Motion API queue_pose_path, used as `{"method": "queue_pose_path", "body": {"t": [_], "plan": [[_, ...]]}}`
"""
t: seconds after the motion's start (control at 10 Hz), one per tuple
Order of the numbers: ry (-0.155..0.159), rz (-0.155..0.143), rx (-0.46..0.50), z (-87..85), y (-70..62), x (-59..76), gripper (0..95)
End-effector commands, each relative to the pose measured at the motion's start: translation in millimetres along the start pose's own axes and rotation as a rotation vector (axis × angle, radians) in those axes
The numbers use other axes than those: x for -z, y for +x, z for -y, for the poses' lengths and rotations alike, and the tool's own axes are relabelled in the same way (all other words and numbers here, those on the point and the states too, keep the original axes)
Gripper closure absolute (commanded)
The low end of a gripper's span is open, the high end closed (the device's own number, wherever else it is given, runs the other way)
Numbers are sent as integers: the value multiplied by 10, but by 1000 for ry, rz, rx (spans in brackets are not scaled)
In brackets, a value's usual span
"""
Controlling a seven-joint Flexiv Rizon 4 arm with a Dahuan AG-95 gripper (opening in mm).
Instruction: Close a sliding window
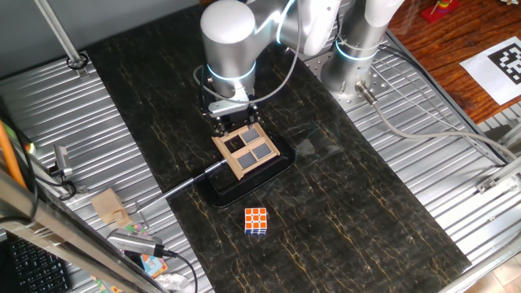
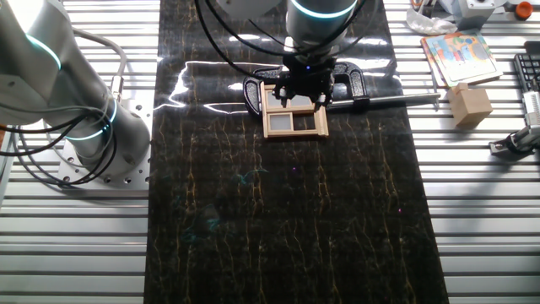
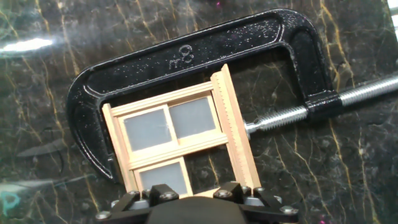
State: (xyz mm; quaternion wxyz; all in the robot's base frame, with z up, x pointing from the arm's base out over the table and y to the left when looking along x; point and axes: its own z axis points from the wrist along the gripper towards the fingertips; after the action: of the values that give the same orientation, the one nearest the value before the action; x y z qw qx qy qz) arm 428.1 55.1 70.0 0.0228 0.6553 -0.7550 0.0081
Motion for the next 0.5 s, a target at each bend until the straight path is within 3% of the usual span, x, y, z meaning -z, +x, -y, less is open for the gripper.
{"method": "queue_pose_path", "body": {"t": [0.1, 0.5], "plan": [[6, -5, 2, 55, 15, -106, 380], [15, 3, -2, 150, 26, -300, 380]]}}
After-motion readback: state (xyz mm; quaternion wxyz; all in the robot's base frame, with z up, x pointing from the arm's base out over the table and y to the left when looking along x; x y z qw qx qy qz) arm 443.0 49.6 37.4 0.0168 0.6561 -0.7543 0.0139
